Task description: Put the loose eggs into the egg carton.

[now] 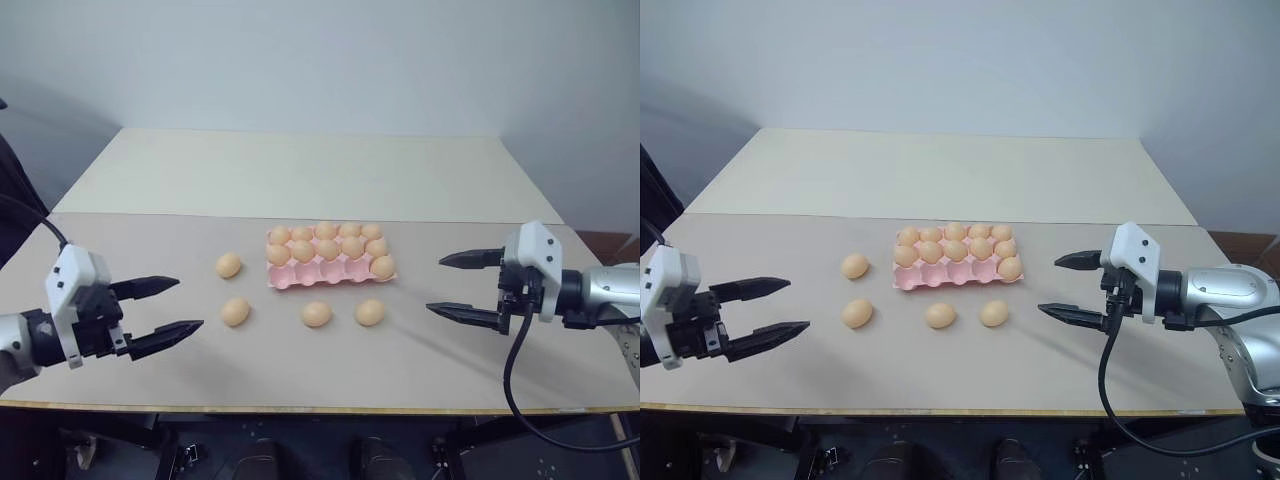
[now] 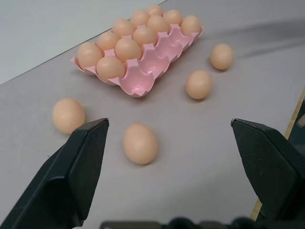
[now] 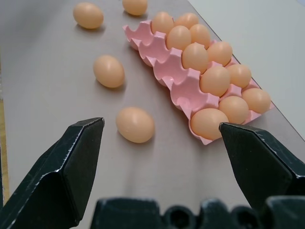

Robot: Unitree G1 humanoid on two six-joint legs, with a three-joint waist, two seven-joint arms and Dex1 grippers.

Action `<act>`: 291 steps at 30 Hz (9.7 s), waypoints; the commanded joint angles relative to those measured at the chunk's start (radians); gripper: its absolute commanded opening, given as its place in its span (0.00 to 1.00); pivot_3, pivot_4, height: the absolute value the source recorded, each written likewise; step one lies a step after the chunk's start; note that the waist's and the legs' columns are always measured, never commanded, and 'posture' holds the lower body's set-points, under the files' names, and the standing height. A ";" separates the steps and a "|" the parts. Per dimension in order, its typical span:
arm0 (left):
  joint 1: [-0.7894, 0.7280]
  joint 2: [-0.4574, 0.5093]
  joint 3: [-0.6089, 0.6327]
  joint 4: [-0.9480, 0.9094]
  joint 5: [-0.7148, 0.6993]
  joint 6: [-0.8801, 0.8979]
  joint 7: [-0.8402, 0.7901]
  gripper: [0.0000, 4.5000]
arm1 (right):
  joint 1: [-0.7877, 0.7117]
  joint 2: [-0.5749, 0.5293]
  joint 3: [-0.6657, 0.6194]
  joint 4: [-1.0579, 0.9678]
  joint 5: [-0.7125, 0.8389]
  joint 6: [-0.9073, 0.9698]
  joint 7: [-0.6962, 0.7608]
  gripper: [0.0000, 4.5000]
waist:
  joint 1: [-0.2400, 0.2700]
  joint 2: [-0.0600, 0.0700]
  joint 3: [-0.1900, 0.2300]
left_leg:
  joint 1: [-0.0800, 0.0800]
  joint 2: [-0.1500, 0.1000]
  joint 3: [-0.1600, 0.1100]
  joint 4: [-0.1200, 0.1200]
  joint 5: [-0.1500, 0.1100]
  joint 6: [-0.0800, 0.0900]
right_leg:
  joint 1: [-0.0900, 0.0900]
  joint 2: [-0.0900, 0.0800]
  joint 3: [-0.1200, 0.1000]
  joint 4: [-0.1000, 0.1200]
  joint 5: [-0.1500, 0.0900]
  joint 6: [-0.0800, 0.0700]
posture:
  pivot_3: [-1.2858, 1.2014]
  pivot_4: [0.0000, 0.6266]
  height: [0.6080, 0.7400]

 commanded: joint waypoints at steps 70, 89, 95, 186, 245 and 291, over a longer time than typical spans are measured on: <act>-0.033 -0.021 -0.041 -0.074 -0.024 -0.035 0.053 1.00 | -0.531 0.511 0.520 0.515 -0.687 -0.319 -0.233 0.41 | -0.015 0.000 0.000 | -0.007 0.005 0.003 0.000 0.000 0.000 | -0.012 0.008 0.006 0.003 0.006 0.003 | 0.52 0.24 1.00; -0.016 -0.006 0.000 0.000 0.004 -0.057 0.015 1.00 | -0.362 0.306 0.210 0.149 -0.268 -0.175 0.061 0.99 | -0.011 0.000 0.000 | -0.007 0.008 0.003 0.000 0.000 0.000 | -0.012 0.011 0.005 0.002 0.007 0.002 | 0.52 0.24 1.00; 0.049 -0.042 0.039 0.055 0.054 -0.144 -0.041 1.00 | -0.171 0.151 0.096 0.034 -0.104 -0.100 0.162 0.99 | -0.011 0.000 0.000 | -0.005 0.008 0.004 0.000 0.000 0.000 | -0.012 0.011 0.006 0.003 0.005 -0.001 | 0.52 0.24 1.00; 0.141 -0.046 0.081 0.038 0.060 -0.115 -0.015 1.00 | -0.130 0.081 0.056 -0.011 -0.097 -0.108 0.188 1.00 | -0.025 -0.001 -0.001 | 0.000 0.012 0.009 -0.001 0.000 -0.001 | -0.011 0.013 0.007 0.004 0.004 -0.007 | 0.52 0.24 1.00; -0.460 -0.271 -0.512 0.211 0.300 -0.081 0.240 0.40 | -0.106 0.078 0.070 -0.155 -0.012 -0.091 0.049 1.00 | 0.018 -0.002 -0.001 | -0.001 0.010 0.008 0.001 0.000 -0.001 | -0.009 0.012 0.008 0.003 0.008 0.000 | 0.52 0.24 1.00; -0.326 -0.085 -0.172 0.249 0.262 -0.167 0.015 0.99 | -0.127 0.086 0.076 -0.120 0.013 -0.087 0.005 1.00 | -0.017 -0.003 -0.002 | 0.000 0.009 0.006 0.001 0.000 0.000 | -0.007 0.012 0.009 0.003 0.008 0.001 | 0.52 0.24 1.00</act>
